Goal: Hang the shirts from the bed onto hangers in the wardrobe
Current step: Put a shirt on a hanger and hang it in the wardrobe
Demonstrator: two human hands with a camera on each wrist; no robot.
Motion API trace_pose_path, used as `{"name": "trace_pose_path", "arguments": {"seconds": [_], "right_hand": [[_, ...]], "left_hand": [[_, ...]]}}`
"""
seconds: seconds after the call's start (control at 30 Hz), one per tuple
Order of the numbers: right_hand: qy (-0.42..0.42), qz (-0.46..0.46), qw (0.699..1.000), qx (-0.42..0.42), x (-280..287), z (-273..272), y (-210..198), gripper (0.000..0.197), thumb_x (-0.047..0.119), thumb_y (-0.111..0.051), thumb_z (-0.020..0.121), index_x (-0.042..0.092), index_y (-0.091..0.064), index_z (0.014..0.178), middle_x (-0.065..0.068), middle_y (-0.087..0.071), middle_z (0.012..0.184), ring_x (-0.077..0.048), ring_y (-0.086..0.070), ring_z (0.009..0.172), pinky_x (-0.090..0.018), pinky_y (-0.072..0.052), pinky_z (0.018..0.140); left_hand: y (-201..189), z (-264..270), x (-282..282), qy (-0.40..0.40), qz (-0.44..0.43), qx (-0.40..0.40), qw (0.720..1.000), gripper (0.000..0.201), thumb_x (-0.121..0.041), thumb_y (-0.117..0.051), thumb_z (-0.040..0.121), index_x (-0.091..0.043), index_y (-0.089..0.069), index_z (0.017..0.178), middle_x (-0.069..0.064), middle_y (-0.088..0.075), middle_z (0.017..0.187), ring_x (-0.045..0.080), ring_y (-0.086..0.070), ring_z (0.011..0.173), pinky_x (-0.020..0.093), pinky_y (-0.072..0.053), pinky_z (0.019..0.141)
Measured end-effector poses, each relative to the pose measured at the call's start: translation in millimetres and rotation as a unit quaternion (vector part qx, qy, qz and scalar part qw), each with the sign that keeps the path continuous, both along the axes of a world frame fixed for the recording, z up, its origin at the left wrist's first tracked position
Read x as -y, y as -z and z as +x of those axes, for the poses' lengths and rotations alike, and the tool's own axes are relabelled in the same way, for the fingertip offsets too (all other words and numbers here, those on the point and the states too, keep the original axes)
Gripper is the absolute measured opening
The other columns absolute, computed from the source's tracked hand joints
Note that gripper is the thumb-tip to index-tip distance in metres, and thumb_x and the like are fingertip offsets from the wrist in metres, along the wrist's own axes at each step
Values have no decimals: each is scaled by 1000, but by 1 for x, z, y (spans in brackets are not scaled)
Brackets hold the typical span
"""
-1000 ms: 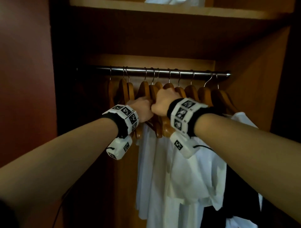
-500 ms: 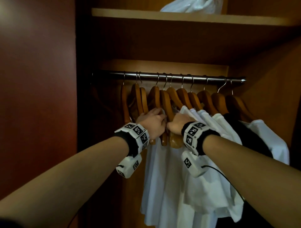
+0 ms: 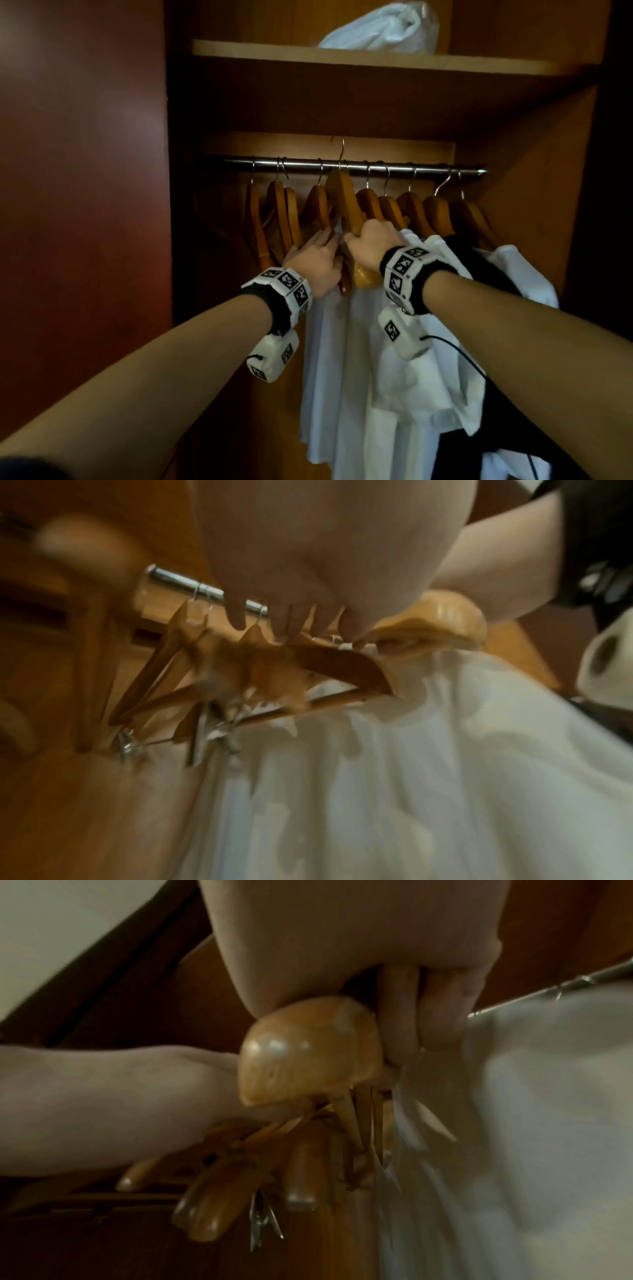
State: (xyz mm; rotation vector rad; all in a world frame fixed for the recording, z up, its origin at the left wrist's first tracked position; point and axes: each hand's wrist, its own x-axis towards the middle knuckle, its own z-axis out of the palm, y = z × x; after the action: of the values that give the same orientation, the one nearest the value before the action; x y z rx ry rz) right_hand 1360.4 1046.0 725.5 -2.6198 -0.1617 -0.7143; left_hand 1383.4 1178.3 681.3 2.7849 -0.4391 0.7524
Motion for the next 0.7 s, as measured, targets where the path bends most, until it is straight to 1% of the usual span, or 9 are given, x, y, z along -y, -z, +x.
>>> {"name": "trace_pose_path", "arguments": {"seconds": [0.1, 0.2, 0.3, 0.4, 0.47, 0.53, 0.6, 0.63, 0.7], "right_hand": [[-12, 16, 1000, 6, 16, -26, -3, 40, 45, -44, 99, 16, -59, 76, -5, -59, 76, -21, -59, 68, -29, -45, 61], [-20, 6, 1000, 7, 42, -57, 2, 38, 42, -47, 98, 16, -56, 73, -7, -61, 77, -25, -61, 70, -30, -45, 63], [-33, 14, 999, 6, 76, -93, 12, 30, 37, -50, 96, 17, -52, 74, -5, -60, 73, -22, -60, 66, -29, -44, 61], [-31, 0, 1000, -3, 113, -139, 27, 24, 38, -51, 96, 19, -49, 82, 3, -56, 72, -23, -61, 77, -33, -48, 73], [-22, 8, 1000, 0, 142, -175, 43, 25, 39, -53, 96, 17, -54, 84, 3, -56, 75, -23, -60, 80, -32, -48, 75], [-22, 20, 1000, -4, 170, -222, 62, 26, 39, -55, 95, 14, -60, 89, 2, -60, 79, -20, -61, 75, -29, -45, 69], [-21, 15, 1000, -15, 199, -273, 84, 23, 37, -56, 95, 15, -60, 90, 4, -64, 75, -13, -60, 67, -21, -42, 62], [-15, 13, 999, -27, 213, -299, 95, 21, 36, -56, 95, 15, -59, 91, 4, -65, 74, -11, -61, 66, -20, -43, 61], [19, -4, 998, -55, 238, -350, 114, 23, 37, -56, 95, 14, -60, 96, -2, -68, 77, -18, -64, 71, -28, -47, 65]], "left_hand": [[-7, -19, 11, -9, 11, -11, 1000, 59, -38, -28, 104, -25, -8, 158, -2, -5, 166, 15, -6, 152, 47, -11, 119], [-15, -36, 22, -12, 8, -7, 1000, 60, -39, -28, 104, -21, -8, 158, 0, -4, 166, 17, -6, 152, 45, -13, 120], [-24, -54, 42, -8, -9, 2, 1000, 67, -38, -34, 103, -16, -4, 158, 2, -2, 166, 19, -5, 152, 44, -14, 120], [-32, -77, 74, 4, -32, 28, 999, 76, -36, -41, 100, -13, 3, 157, 6, 2, 166, 22, -3, 152, 45, -16, 121], [-30, -98, 100, 18, -73, 31, 997, 81, -36, -46, 99, -12, 5, 157, 7, 2, 166, 24, -3, 152, 46, -18, 121], [-21, -121, 124, 30, -118, 39, 992, 86, -34, -55, 94, -12, -1, 157, 8, -4, 165, 26, -10, 151, 47, -24, 119], [-3, -142, 150, 48, -150, 66, 985, 83, -34, -62, 88, -13, -15, 153, 12, -19, 160, 30, -23, 146, 49, -31, 114], [6, -154, 165, 62, -159, 75, 982, 76, -35, -64, 87, -12, -25, 148, 14, -31, 153, 33, -33, 140, 49, -36, 110], [26, -181, 195, 91, -160, 54, 981, 54, -40, -63, 88, -12, -43, 129, 18, -54, 131, 40, -53, 120, 48, -46, 98]]}}
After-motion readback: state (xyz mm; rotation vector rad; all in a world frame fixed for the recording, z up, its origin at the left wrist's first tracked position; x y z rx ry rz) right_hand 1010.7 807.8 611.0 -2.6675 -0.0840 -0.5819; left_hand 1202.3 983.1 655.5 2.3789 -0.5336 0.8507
